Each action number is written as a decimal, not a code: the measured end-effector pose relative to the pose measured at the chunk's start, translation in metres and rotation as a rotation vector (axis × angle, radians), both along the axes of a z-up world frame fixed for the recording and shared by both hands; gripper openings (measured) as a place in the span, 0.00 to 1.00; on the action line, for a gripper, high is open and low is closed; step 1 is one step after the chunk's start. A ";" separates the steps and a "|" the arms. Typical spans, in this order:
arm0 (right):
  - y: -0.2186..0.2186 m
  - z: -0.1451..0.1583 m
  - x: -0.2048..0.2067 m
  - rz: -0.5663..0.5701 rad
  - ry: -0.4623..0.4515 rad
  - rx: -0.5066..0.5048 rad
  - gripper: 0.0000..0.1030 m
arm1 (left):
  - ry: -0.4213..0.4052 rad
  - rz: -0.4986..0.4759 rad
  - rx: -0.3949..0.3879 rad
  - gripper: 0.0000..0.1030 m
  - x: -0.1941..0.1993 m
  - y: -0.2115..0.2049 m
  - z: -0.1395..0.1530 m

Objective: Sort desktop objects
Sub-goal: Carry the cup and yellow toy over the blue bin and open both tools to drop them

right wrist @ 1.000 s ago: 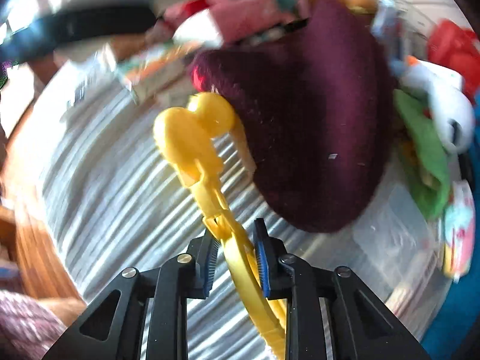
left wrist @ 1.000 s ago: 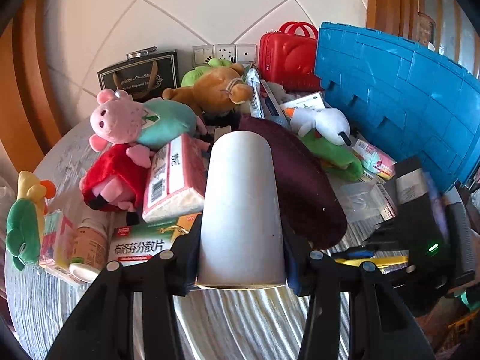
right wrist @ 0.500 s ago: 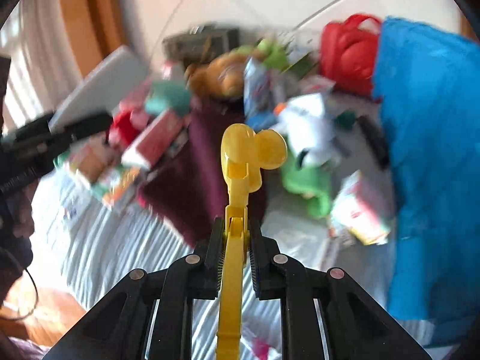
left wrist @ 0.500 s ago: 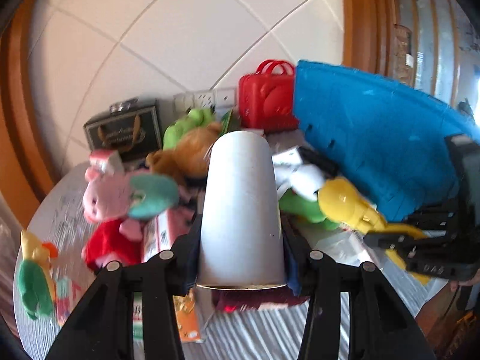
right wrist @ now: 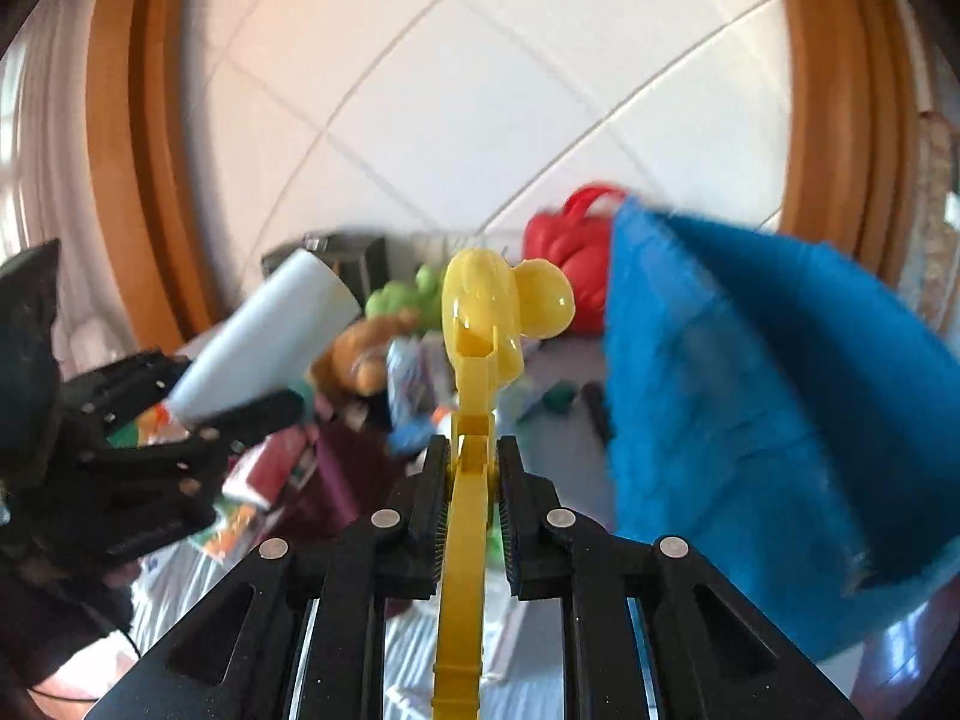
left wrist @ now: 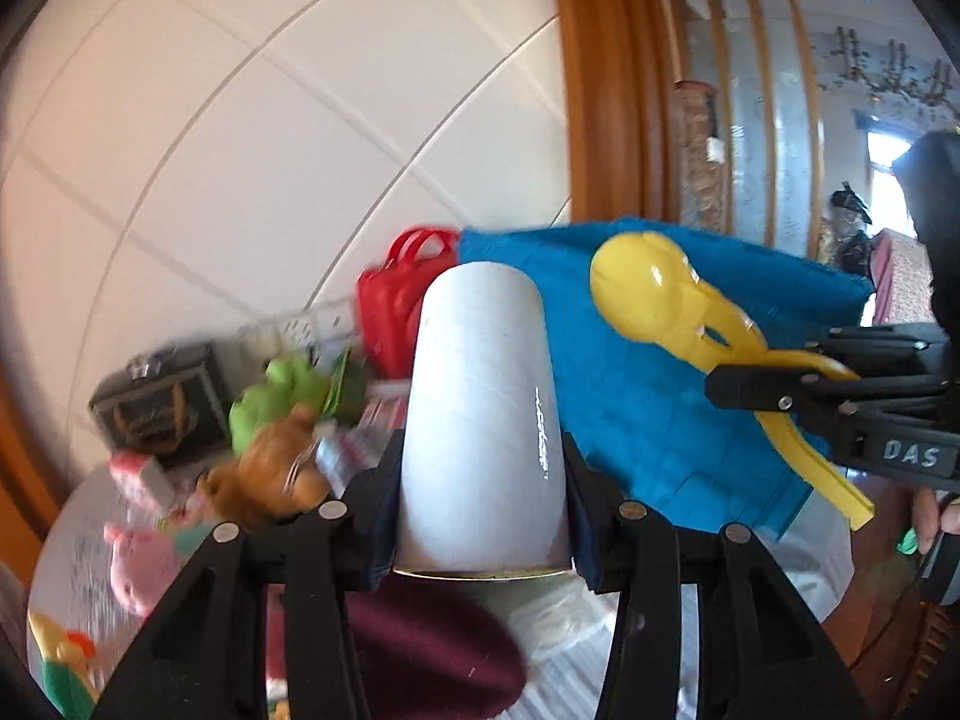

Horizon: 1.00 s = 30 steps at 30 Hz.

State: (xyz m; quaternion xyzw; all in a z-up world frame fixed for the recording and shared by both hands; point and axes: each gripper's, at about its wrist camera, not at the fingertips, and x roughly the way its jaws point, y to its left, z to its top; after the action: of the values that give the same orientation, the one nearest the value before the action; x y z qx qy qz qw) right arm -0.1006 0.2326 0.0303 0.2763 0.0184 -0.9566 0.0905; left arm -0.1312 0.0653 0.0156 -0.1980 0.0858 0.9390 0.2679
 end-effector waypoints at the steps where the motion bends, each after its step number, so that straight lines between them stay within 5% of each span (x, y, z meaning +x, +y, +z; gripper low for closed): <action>1: 0.006 0.006 0.003 -0.008 0.014 -0.001 0.14 | 0.015 -0.012 0.003 0.44 0.002 0.009 0.007; 13: 0.148 0.085 0.031 -0.177 0.161 0.003 0.14 | 0.127 -0.155 0.057 0.44 0.018 0.168 0.079; 21: 0.255 0.076 0.020 -0.272 0.112 0.010 0.14 | 0.125 -0.177 0.028 0.44 0.011 0.269 0.082; 30: 0.311 0.051 -0.006 -0.284 0.040 -0.030 0.14 | 0.097 -0.127 -0.023 0.44 -0.002 0.320 0.079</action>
State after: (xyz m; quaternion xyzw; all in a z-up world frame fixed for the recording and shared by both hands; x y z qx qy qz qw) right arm -0.1071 0.5437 0.0817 0.2555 -0.0333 -0.9653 -0.0423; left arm -0.1333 0.3851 0.0951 -0.1494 0.1221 0.9275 0.3202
